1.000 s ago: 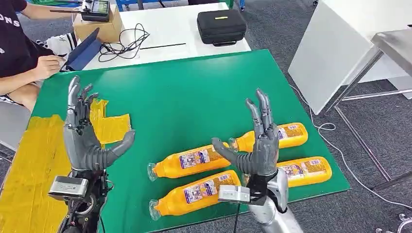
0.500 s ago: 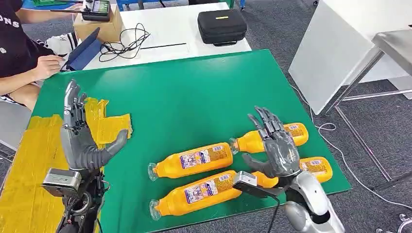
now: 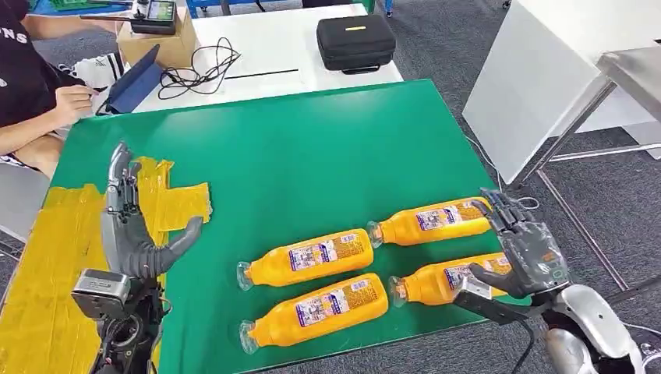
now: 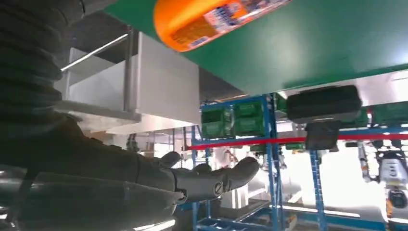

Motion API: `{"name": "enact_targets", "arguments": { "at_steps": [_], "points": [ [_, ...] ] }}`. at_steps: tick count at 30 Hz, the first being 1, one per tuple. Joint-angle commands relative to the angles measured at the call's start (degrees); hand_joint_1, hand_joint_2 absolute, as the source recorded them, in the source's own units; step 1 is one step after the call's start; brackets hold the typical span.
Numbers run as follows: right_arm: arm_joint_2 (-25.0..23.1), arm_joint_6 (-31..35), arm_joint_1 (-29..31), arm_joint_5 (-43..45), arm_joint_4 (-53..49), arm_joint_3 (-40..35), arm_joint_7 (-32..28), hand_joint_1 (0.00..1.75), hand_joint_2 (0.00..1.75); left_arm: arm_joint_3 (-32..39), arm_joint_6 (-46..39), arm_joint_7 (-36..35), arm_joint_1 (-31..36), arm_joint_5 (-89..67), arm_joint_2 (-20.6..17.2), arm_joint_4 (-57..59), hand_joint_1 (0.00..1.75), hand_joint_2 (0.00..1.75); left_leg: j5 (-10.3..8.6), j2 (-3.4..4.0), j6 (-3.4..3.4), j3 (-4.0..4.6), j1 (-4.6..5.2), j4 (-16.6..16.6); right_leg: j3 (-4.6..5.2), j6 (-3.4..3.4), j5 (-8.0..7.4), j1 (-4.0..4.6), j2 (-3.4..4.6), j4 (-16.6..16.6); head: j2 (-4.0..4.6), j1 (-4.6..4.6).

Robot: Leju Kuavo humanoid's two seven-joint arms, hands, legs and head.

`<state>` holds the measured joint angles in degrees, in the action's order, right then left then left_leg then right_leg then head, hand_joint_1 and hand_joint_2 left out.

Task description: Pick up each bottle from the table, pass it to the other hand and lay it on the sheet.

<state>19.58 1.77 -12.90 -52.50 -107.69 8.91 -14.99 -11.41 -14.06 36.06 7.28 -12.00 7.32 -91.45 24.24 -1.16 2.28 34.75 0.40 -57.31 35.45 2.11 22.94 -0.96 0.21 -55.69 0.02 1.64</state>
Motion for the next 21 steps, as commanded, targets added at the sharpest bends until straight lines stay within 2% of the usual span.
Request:
{"name": "enact_targets", "arguments": {
  "at_steps": [1, 5, 8, 19, 21],
  "points": [
    [1.9, -9.4, -0.7, 8.8, 1.1, 13.6, -4.8, 0.0, 1.75, 1.8, 1.0, -0.9, 1.7, 0.2, 0.6, 5.0, 0.0, 1.75, 0.16, -0.04, -0.12, -0.29, -0.04, 0.0, -0.36, -0.08, 0.19, 0.06, -0.16, 0.0, 0.0, -0.02],
    [2.0, -16.8, -3.1, 9.7, -0.5, 18.0, -9.1, 0.0, 1.75, 2.1, 1.0, -0.9, 1.6, 0.4, 1.0, 5.5, 0.0, 1.75, 0.13, -0.14, -0.11, -0.27, -0.05, 0.0, -0.36, -0.06, 0.19, 0.07, -0.25, 0.0, 0.0, 0.02],
    [2.2, -20.4, -2.1, 8.3, 0.5, 17.6, -8.6, 0.0, 1.75, 2.3, 1.3, -1.3, 1.9, 0.2, 1.1, 4.7, 0.0, 1.75, 0.06, -0.04, -0.04, -0.11, 0.02, 0.0, -0.14, 0.0, 0.1, -0.01, -0.11, 0.0, 0.0, 0.0],
    [2.3, -21.0, -1.8, 7.2, 1.4, 16.8, -8.1, 0.0, 1.75, 2.3, 1.4, -1.4, 2.0, 0.2, 1.0, 4.6, 0.0, 1.75, 0.22, 0.07, -0.07, -0.37, -0.07, 0.0, -0.41, -0.05, 0.18, 0.1, -0.05, 0.1, 0.0, 0.0],
    [2.6, -22.0, -2.5, 5.8, 1.7, 15.9, -7.3, 0.0, 1.75, 2.1, 1.3, -1.4, 2.1, 0.2, 0.8, 5.2, 0.0, 1.75, 0.12, 0.06, 0.0, -0.17, -0.01, 0.0, -0.19, 0.0, 0.09, 0.03, -0.02, 0.1, 0.0, 0.0]
  ]
}}
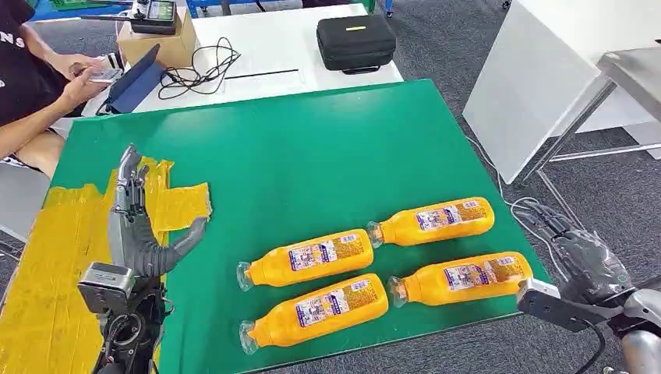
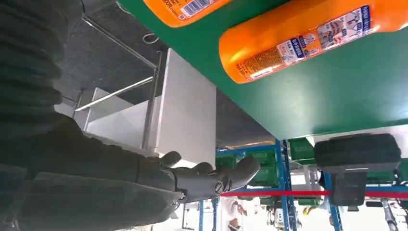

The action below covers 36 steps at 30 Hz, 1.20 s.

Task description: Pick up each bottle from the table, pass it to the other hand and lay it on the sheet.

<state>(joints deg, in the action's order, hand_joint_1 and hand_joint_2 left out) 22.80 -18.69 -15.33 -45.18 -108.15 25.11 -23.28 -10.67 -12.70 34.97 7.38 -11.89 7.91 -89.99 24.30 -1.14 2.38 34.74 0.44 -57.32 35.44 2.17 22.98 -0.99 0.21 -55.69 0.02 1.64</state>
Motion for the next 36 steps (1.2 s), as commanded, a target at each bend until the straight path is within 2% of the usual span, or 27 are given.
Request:
{"name": "enact_targets", "arguments": {
  "at_steps": [1, 9, 16, 23, 30, 36],
  "points": [
    [-0.7, -2.1, -0.6, -2.7, 2.4, -1.0, 1.6, 0.0, 1.75, 1.3, -0.2, -0.3, 2.1, 0.1, 0.0, 3.9, 0.0, 1.75, 0.17, 0.07, -0.16, -0.35, -0.11, 0.0, -0.4, -0.11, 0.15, 0.13, -0.04, 0.1, 0.0, 0.0],
    [0.7, -0.4, 1.3, -7.7, 9.0, -6.7, 5.1, 0.0, 1.75, 1.2, 0.2, -0.4, 3.2, 0.7, 0.0, 5.0, 0.0, 1.75, 0.1, 0.16, -0.11, -0.26, -0.11, 0.1, -0.32, -0.07, 0.04, 0.12, 0.08, 0.1, 0.0, 0.0],
    [1.2, -0.3, 1.3, -8.3, 10.5, -8.0, 6.1, 0.0, 1.75, 1.3, 0.4, -0.3, 4.0, 1.1, -0.1, 6.8, 0.0, 1.75, 0.11, 0.09, -0.13, -0.3, -0.11, 0.0, -0.36, -0.09, 0.08, 0.12, 0.0, 0.1, 0.0, 0.0],
    [0.2, 4.0, 3.5, -12.3, 15.5, -12.3, 8.7, 0.0, 1.75, 1.0, 0.2, -0.1, 3.7, 1.5, -0.4, 8.4, 0.0, 1.75, 0.08, 0.14, -0.11, -0.3, -0.1, 0.1, -0.34, -0.08, 0.04, 0.1, 0.05, 0.1, 0.0, 0.0],
    [0.2, 4.0, 3.5, -12.3, 15.5, -12.3, 8.7, 0.0, 1.75, 1.0, 0.2, -0.1, 3.7, 1.5, -0.4, 8.4, 0.0, 1.75, 0.15, 0.14, -0.15, -0.37, -0.13, 0.1, -0.44, -0.1, 0.1, 0.14, 0.03, 0.1, 0.0, 0.0],
    [0.4, 6.3, 8.1, -14.1, 21.2, -17.9, 9.4, 0.0, 1.75, 0.4, -0.1, 0.0, 4.1, 2.1, -0.6, 9.8, 0.0, 1.75, 0.1, 0.24, -0.13, -0.3, -0.12, 0.1, -0.35, -0.09, 0.02, 0.13, 0.15, 0.2, 0.0, 0.0]
  ]
}}
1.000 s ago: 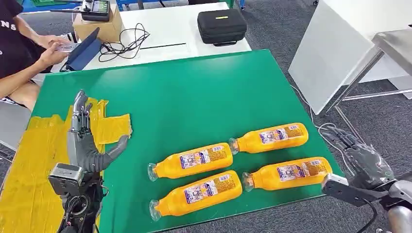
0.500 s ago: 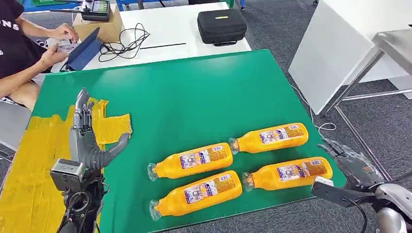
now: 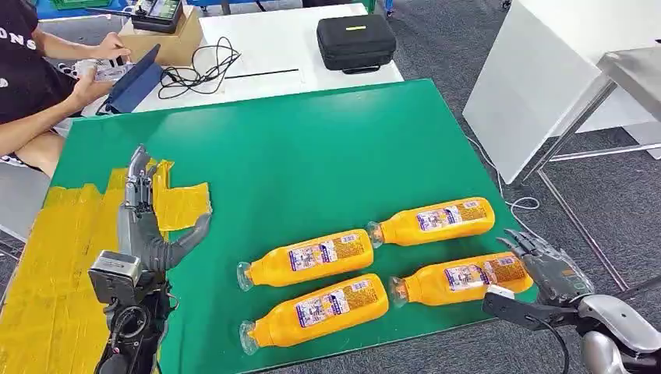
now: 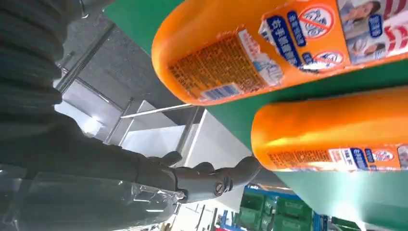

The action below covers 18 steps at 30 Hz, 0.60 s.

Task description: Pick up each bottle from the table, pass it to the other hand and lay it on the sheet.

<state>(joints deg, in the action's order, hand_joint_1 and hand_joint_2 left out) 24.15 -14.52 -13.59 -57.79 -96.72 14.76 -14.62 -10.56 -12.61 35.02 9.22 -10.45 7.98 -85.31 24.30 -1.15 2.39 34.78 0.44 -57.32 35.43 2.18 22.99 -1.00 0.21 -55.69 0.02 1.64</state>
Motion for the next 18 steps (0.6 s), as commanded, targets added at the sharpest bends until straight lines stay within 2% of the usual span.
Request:
{"name": "enact_targets", "arguments": {
  "at_steps": [1, 12, 18],
  "points": [
    [-1.0, 2.6, 7.2, -1.6, 10.8, -8.8, 0.9, 0.0, 1.75, 0.2, -0.3, -0.1, 2.3, 0.8, -0.6, 5.2, 0.0, 1.75, 0.15, 0.26, -0.17, -0.45, -0.14, 0.1, -0.46, -0.12, 0.05, 0.16, 0.15, 0.2, 0.0, 0.0],
    [-0.5, 3.5, 7.4, -1.4, 11.3, -10.1, 1.3, 0.0, 1.75, 0.2, -0.4, -0.1, 2.2, 0.9, -0.5, 5.1, 0.0, 1.75, 0.05, 0.11, -0.1, -0.23, -0.07, 0.0, -0.23, -0.06, 0.03, 0.08, 0.04, 0.1, 0.0, 0.0],
    [0.1, 2.5, 12.2, -1.6, 17.0, -16.3, 2.4, 0.0, 1.75, 0.0, -0.5, 0.0, 2.7, 1.7, -0.6, 6.8, 0.0, 1.75, 0.04, 0.2, -0.08, -0.18, -0.08, 0.0, -0.18, -0.05, -0.03, 0.09, 0.13, 0.1, 0.0, 0.02]
  ]
}}
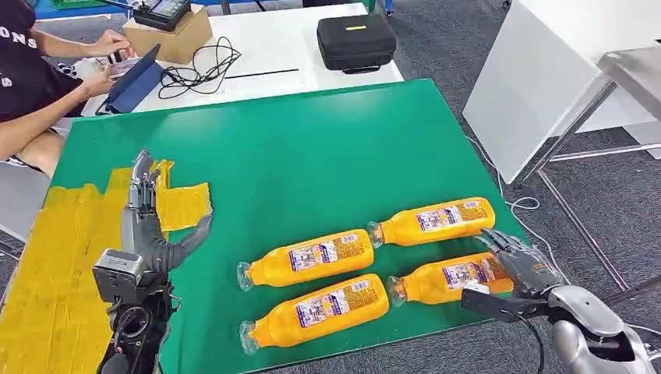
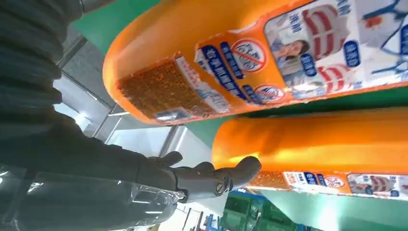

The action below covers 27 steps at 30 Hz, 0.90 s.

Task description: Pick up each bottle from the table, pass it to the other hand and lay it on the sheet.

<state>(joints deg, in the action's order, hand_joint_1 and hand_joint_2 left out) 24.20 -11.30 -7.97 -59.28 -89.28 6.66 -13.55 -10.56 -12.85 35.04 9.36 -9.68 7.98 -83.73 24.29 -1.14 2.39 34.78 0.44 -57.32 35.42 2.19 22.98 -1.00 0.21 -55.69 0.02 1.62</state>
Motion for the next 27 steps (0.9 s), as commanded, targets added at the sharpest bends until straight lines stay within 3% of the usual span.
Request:
{"name": "enact_targets", "arguments": {
  "at_steps": [1, 6, 12, 13, 14, 15, 23, 27],
  "points": [
    [0.6, -1.1, 7.1, -0.3, 10.7, -9.1, 1.7, 0.0, 1.75, 0.0, -0.4, 0.0, 2.6, 1.1, -0.6, 5.4, 0.0, 1.75, 0.12, 0.29, -0.14, -0.36, -0.11, 0.0, -0.34, -0.11, 0.02, 0.13, 0.19, 0.1, 0.0, 0.02],
    [4.0, -4.5, 10.4, 2.7, 16.8, -13.3, 3.5, 0.0, 1.75, -0.1, -0.4, -0.6, 4.8, 1.9, -0.1, 7.3, 0.0, 1.75, 0.09, 0.18, -0.14, -0.36, -0.1, 0.0, -0.36, -0.09, 0.04, 0.12, 0.07, 0.1, 0.0, 0.02],
    [9.6, -10.4, 5.1, 8.5, 14.6, -15.5, 7.0, 0.0, 1.75, -0.7, -0.2, -1.2, 6.6, 3.0, -0.4, 9.9, 0.0, 1.75, 0.04, -0.18, -0.09, -0.4, -0.1, 0.0, -0.49, -0.08, 0.13, 0.11, -0.28, 0.1, 0.0, 0.02],
    [10.2, -11.0, 5.0, 9.4, 14.3, -15.8, 7.2, 0.33, 1.75, -0.7, -0.2, -1.1, 6.8, 3.2, -0.5, 10.2, 0.0, 1.75, 0.08, -0.21, -0.11, -0.53, -0.11, 0.0, -0.65, -0.1, 0.19, 0.12, -0.36, 0.1, 0.0, 0.04],
    [10.7, -11.7, 4.5, 10.3, 13.8, -16.0, 7.3, 1.64, 1.75, -0.7, -0.2, -1.1, 6.9, 3.4, -0.6, 10.5, 0.0, 1.75, 0.03, -0.18, -0.07, -0.45, -0.09, 0.0, -0.56, -0.06, 0.12, 0.11, -0.32, 0.1, 0.0, 0.02],
    [11.5, -12.6, 3.3, 11.5, 12.3, -16.2, 7.4, 1.75, 1.75, -0.7, -0.2, -1.0, 7.2, 3.8, -0.6, 11.0, 0.0, 1.75, 0.09, -0.14, -0.1, -0.56, -0.1, 0.0, -0.67, -0.08, 0.17, 0.12, -0.31, 0.1, 0.0, 0.0],
    [12.0, -13.3, 1.7, 12.6, 10.2, -16.4, 8.4, 1.75, 1.75, -0.7, -0.3, -0.9, 7.4, 4.1, -0.6, 11.2, 0.0, 1.75, 0.07, -0.1, -0.02, -0.51, -0.11, 0.0, -0.62, -0.05, 0.1, 0.14, -0.26, 0.2, 0.0, 0.0],
    [12.2, -13.5, -0.4, 13.3, 8.6, -16.6, 10.0, 1.75, 1.75, -0.5, -0.1, -0.8, 6.9, 4.2, -0.3, 11.3, 0.0, 1.75, 0.25, -0.15, -0.19, -0.88, -0.2, 0.0, -1.05, -0.18, 0.31, 0.25, -0.41, 0.2, 0.0, 0.0]
  ]
}}
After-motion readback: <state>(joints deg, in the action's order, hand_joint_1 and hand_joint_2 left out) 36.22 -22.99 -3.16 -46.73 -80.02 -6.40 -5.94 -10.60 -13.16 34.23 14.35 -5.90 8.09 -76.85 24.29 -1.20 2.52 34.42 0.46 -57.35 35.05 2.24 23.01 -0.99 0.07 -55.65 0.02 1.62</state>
